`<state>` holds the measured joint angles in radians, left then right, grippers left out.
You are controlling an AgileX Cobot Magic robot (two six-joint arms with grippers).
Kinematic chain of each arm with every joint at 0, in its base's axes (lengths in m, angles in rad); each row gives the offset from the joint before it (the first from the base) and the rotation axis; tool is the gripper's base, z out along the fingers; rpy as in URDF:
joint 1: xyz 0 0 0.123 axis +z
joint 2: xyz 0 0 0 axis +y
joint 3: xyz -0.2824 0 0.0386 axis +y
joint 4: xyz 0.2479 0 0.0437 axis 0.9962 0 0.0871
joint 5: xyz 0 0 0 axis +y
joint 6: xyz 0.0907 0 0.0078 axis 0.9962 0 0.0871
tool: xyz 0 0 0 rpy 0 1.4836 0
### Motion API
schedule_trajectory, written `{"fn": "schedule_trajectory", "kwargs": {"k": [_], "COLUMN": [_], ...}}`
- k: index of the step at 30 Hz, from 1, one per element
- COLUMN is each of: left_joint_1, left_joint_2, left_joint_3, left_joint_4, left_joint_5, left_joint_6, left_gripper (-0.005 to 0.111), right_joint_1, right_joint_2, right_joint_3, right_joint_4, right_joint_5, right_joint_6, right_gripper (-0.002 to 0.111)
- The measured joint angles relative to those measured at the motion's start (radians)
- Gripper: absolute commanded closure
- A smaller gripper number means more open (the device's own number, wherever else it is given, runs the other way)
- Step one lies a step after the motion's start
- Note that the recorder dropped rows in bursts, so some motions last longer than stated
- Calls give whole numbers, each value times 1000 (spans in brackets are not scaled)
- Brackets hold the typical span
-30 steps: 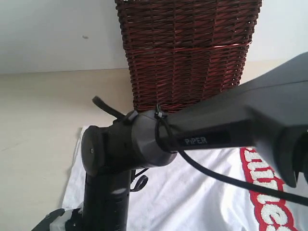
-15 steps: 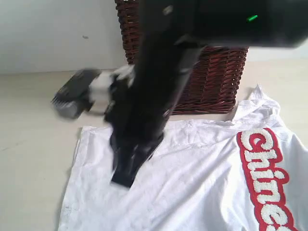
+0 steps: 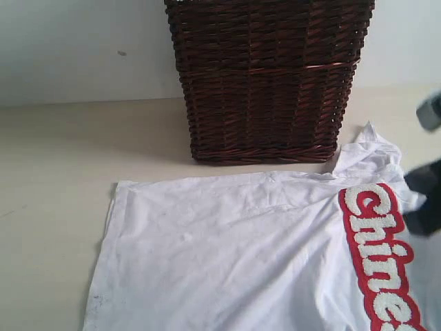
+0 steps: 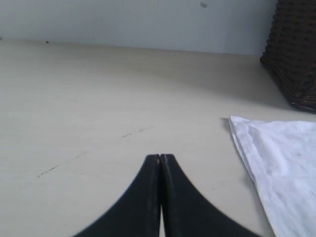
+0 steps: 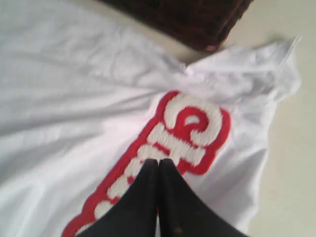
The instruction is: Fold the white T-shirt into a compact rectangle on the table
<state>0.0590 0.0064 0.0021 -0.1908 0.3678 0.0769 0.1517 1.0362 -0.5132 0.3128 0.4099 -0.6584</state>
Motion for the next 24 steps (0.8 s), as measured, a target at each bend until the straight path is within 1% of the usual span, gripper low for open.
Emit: {"fn": "schedule_trajectory", "kwargs": {"k": [2,4,7,8,11,12,14,18,21,24], "left_joint_1": [0,0,0,0,0,0,0,0,0,0], "left_joint_2": [0,0,0,0,0,0,0,0,0,0], "left_joint_3": [0,0,0,0,0,0,0,0,0,0], "left_joint_4": [0,0,0,0,0,0,0,0,0,0], "left_joint_5": [0,0,0,0,0,0,0,0,0,0], "left_joint_6": [0,0,0,0,0,0,0,0,0,0], "left_gripper": [107,107,107,107,107,107,107,107,107,107], "right_joint_1": [-2,-2,-4,-4,-4,-4,-4,-6,-6,-6], "right_joint_2": [-32,-76,-199,-252,-426,-473,-579,-724,-850,-974], "right_joint_3": [89,184,303,343,406,416,426,431,433,433], "right_joint_4": [15,17,17,17,19,21,26,28,28,28], "right_joint_5": [-26,-113,-368,-495,-700,-722,-708,-592,-459,-347], "right_joint_6": [-24,-37,-42,-44,-44,-44,-37,-35,-32,23], "right_gripper": [106,106,106,106,106,106,106,105,103,103]}}
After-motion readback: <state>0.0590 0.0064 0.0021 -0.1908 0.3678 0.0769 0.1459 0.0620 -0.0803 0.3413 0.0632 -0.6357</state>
